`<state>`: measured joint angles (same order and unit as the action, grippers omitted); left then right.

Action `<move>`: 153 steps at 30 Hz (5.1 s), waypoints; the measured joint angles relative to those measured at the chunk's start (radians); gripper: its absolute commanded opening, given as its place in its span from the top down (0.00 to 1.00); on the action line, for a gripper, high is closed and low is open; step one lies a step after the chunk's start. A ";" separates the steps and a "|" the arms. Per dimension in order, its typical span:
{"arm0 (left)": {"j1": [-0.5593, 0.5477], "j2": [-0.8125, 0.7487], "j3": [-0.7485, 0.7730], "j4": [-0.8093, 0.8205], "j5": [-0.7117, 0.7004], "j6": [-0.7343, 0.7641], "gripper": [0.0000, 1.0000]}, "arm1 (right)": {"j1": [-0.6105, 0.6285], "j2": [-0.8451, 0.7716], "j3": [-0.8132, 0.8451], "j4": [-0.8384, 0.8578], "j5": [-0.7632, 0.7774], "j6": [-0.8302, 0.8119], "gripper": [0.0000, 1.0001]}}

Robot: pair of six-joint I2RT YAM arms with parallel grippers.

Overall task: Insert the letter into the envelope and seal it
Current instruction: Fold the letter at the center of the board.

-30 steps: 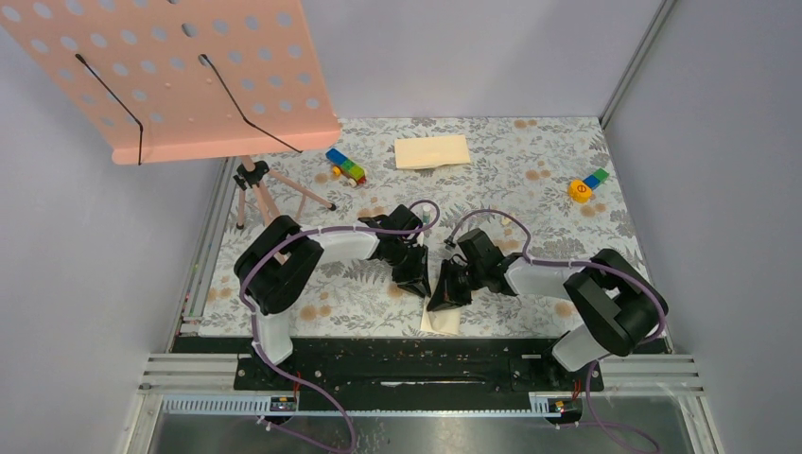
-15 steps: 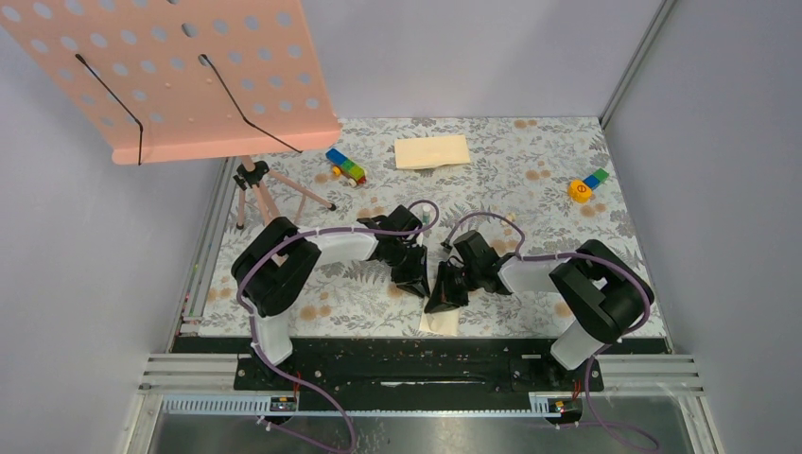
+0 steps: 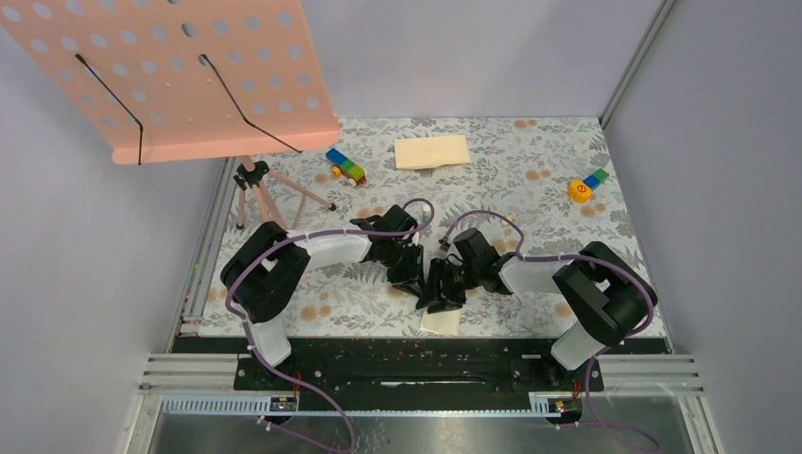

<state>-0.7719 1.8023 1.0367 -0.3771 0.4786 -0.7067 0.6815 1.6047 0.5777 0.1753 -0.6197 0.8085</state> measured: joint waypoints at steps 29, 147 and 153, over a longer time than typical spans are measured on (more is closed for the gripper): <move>0.002 0.034 -0.020 0.103 0.055 -0.036 0.77 | 0.000 0.000 0.000 -0.052 0.053 -0.026 1.00; -0.093 0.072 -0.076 0.104 0.182 -0.070 0.95 | -0.028 -0.499 -0.153 -0.348 0.307 0.108 0.98; -0.093 0.072 -0.073 0.098 0.178 -0.072 0.95 | -0.024 -0.327 -0.167 -0.340 0.195 0.113 1.00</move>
<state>-0.8654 1.8748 0.9638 -0.2790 0.6563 -0.7784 0.6571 1.2781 0.4103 -0.1650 -0.4248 0.9211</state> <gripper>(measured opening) 0.053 0.042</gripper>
